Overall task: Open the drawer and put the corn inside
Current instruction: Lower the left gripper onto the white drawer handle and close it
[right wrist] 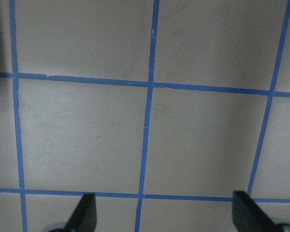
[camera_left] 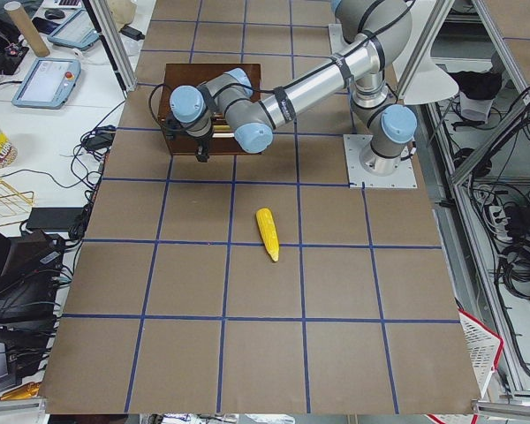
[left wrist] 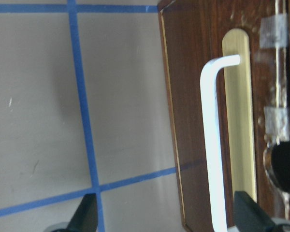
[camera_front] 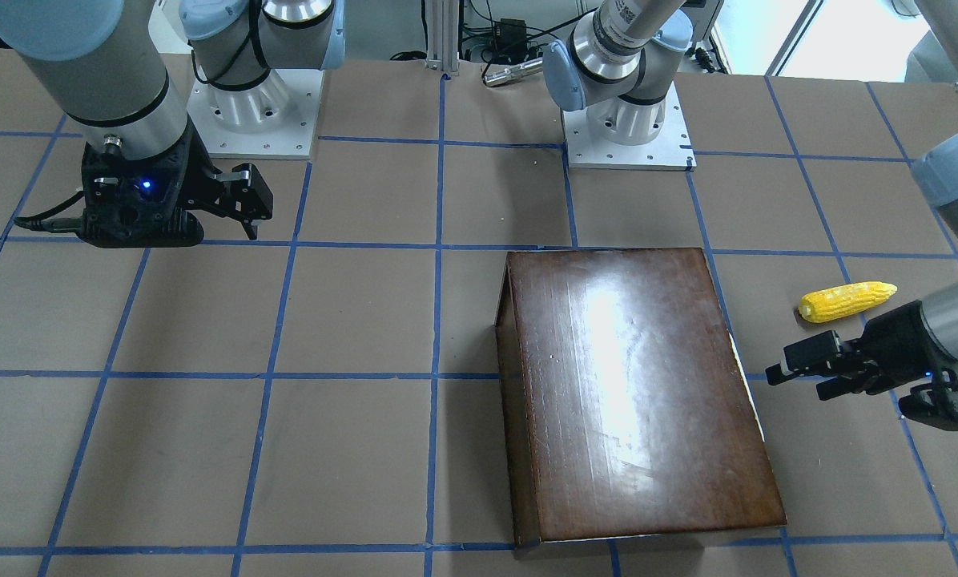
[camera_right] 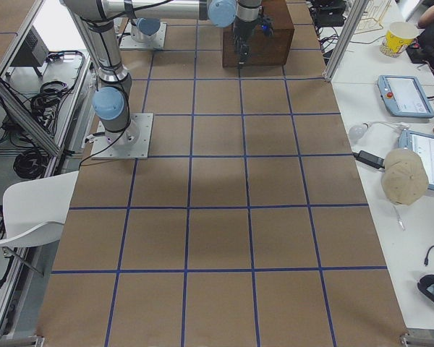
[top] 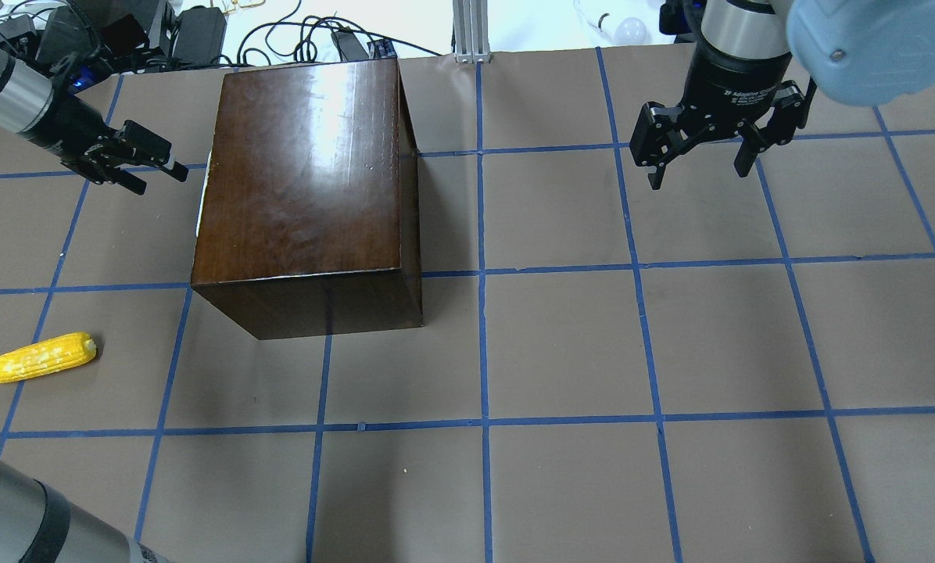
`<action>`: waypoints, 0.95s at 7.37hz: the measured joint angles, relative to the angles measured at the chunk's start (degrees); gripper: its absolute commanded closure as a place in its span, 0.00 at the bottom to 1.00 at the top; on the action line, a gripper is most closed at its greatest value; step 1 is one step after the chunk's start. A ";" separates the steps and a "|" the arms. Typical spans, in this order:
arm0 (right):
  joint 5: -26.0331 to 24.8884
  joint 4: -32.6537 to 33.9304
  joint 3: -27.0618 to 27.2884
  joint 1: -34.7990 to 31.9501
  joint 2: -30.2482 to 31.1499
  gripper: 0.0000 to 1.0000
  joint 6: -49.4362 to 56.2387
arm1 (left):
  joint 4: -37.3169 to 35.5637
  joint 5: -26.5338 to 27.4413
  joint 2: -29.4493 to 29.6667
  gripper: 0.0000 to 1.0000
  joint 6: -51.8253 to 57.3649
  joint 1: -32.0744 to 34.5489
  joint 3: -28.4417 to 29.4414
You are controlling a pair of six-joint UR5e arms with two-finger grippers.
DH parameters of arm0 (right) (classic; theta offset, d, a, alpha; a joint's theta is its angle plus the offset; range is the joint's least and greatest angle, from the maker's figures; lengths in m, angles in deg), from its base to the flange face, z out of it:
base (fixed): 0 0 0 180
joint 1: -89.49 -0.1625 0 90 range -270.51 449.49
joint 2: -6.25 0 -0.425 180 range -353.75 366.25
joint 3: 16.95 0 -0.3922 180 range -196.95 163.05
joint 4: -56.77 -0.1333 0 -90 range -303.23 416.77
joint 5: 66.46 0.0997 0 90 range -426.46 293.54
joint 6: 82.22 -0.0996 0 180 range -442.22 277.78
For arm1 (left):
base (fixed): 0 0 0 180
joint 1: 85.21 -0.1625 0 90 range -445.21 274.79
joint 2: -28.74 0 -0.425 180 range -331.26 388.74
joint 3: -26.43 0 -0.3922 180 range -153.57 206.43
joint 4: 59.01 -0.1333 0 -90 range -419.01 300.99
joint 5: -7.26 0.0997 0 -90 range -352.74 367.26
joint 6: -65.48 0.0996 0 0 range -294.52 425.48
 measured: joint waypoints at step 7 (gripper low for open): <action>0.03 0.00 0.00 -0.01 0.00 0.00 0.00 | -1.36 -3.43 2.56 0.00 -1.09 1.14 -1.35</action>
